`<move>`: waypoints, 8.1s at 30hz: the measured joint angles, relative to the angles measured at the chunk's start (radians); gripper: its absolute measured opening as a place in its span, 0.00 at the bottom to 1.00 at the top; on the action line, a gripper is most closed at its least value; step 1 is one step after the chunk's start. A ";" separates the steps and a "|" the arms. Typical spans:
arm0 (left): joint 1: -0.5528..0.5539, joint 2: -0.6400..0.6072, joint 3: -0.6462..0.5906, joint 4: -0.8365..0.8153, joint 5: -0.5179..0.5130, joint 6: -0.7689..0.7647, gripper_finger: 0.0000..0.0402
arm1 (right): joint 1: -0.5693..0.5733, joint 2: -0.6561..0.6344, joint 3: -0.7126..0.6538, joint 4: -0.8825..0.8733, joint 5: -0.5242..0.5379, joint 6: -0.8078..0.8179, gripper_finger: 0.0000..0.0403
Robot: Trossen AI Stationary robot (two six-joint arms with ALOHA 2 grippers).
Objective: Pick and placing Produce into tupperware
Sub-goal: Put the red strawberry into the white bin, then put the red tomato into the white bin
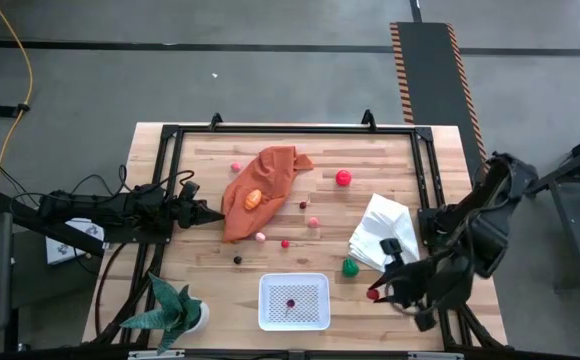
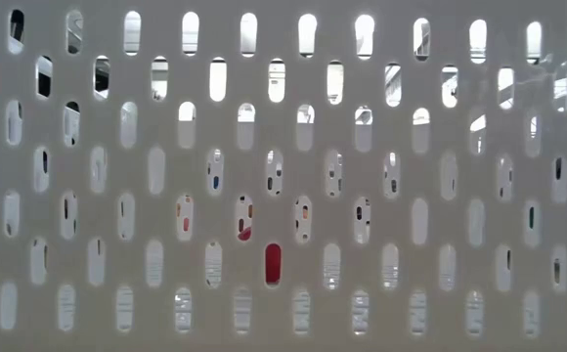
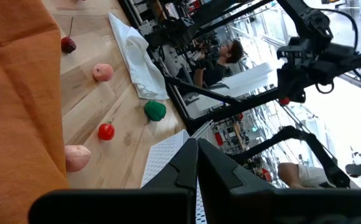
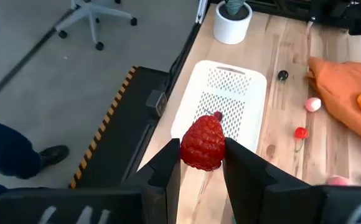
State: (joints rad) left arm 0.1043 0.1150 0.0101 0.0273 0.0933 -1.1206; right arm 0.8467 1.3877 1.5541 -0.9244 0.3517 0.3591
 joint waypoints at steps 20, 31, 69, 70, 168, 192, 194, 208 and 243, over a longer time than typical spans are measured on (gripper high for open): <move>0.000 0.000 0.000 0.000 0.000 0.000 0.00 | -0.097 0.349 0.278 -0.096 0.089 0.147 0.22; 0.000 0.000 0.000 0.000 0.000 0.000 0.00 | -0.151 0.490 0.275 -0.060 0.010 0.177 0.22; 0.000 0.000 0.000 0.000 0.000 0.000 0.00 | -0.368 0.810 0.275 0.089 -0.346 0.126 0.22; 0.000 0.000 0.000 0.000 0.000 0.000 0.00 | -0.369 0.814 0.275 0.084 -0.345 0.120 0.22; 0.000 0.000 0.000 0.000 0.000 0.000 0.00 | -0.305 -0.006 0.091 -0.437 0.253 0.381 0.37; 0.000 0.000 0.000 0.000 0.000 0.000 0.00 | -0.826 -0.321 -0.641 0.093 -0.084 0.210 0.37; 0.000 0.000 0.000 0.000 0.000 0.000 0.00 | -0.882 -0.317 -0.641 0.114 -0.088 0.168 0.38; 0.000 0.000 0.000 0.000 0.000 0.000 0.00 | -1.174 -0.118 -0.641 0.193 -0.211 0.078 0.57; 0.000 0.000 0.000 0.000 0.000 0.000 0.00 | -1.333 0.206 -0.640 0.398 -0.327 0.208 0.79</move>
State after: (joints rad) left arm 0.1043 0.1146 0.0099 0.0273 0.0933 -1.1204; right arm -0.4859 1.5934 0.9138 -0.5269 0.0245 0.5674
